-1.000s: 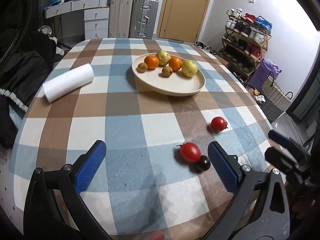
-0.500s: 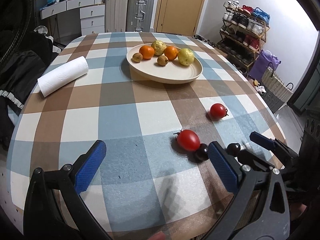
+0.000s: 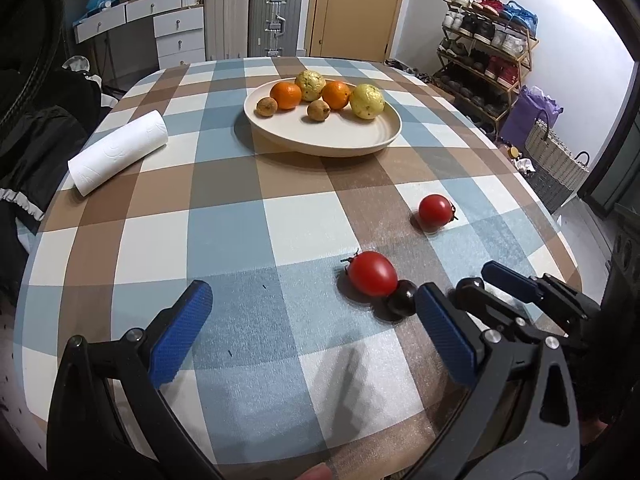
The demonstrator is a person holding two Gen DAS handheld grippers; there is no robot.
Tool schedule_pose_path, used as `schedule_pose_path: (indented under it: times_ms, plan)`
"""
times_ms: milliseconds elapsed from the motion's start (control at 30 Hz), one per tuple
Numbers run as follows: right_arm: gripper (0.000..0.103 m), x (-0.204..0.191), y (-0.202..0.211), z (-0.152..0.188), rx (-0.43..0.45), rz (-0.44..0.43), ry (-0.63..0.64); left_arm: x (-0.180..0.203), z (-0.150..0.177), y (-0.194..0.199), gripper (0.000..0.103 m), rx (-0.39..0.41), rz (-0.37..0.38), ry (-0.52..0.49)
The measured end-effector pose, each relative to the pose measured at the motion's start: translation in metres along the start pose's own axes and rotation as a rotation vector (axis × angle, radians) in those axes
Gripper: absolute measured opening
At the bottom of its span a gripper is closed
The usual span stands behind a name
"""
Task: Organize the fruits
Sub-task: 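Grasp a dark purple plum with the right tool, then grasp the other dark purple plum with the left tool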
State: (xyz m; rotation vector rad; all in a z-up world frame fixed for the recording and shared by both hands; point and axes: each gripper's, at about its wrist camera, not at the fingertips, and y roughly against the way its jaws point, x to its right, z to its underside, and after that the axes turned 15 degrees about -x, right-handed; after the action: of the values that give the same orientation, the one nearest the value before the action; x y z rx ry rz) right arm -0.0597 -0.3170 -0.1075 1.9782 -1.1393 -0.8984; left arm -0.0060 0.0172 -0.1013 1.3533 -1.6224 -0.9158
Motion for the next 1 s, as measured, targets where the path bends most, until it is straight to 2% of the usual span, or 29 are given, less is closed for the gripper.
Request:
schedule_pose_path:
  times_ms: [200, 267, 400, 500, 900, 1000]
  plan:
    - [0.036, 0.002, -0.007, 0.001, -0.024, 0.001, -0.007, 0.000, 0.000, -0.002, 0.101, -0.006, 0.003, -0.002]
    - [0.026, 0.002, -0.009, 0.000, -0.030, -0.002, 0.000, 0.001, 0.000, -0.003, 0.101, -0.011, 0.003, -0.004]
    - [0.025, 0.005, -0.009, 0.001, -0.026, -0.015, -0.013, 0.004, 0.000, -0.006, 0.101, -0.027, 0.017, -0.013]
    - [0.025, 0.008, -0.006, 0.001, -0.012, -0.018, -0.033, 0.007, 0.000, -0.006, 0.101, -0.039, 0.073, -0.025]
    - [0.025, 0.010, 0.007, 0.000, 0.040, -0.002, -0.011, 0.025, -0.007, -0.027, 0.101, -0.105, 0.108, -0.016]
    - [0.025, 0.009, 0.008, 0.001, 0.046, -0.003, 0.003, 0.027, -0.009, -0.030, 0.092, -0.108, 0.106, -0.007]
